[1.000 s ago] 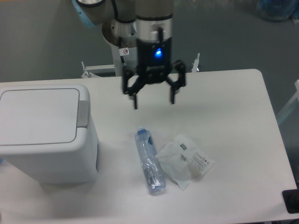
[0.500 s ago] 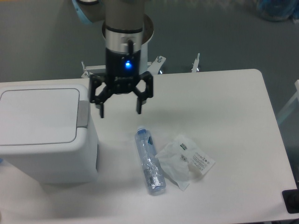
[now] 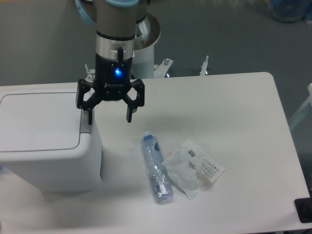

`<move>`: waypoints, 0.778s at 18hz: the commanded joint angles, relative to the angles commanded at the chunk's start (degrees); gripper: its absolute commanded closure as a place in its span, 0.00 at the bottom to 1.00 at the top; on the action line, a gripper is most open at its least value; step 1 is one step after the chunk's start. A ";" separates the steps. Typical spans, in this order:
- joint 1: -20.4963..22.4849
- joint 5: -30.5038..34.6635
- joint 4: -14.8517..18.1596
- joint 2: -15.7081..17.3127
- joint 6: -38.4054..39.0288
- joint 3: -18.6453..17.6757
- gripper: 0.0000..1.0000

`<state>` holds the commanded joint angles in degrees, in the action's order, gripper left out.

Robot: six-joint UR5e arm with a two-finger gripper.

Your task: Open the trash can

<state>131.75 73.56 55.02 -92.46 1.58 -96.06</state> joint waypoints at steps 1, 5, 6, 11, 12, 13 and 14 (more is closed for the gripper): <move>-0.09 0.00 0.00 -0.09 0.00 0.00 0.00; -0.09 0.00 -0.09 -0.18 -0.09 -0.18 0.00; -0.09 0.00 0.00 -0.18 -0.09 -0.26 0.00; -0.09 0.00 -0.09 -0.26 -0.18 -0.62 0.00; -0.09 0.00 -0.09 -0.26 -0.18 -0.62 0.00; -0.09 0.00 -0.18 -0.35 -0.18 -0.62 0.00; -0.09 0.00 -0.09 -0.35 -0.18 -0.62 0.00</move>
<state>131.66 73.56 54.93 -92.81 1.41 -96.68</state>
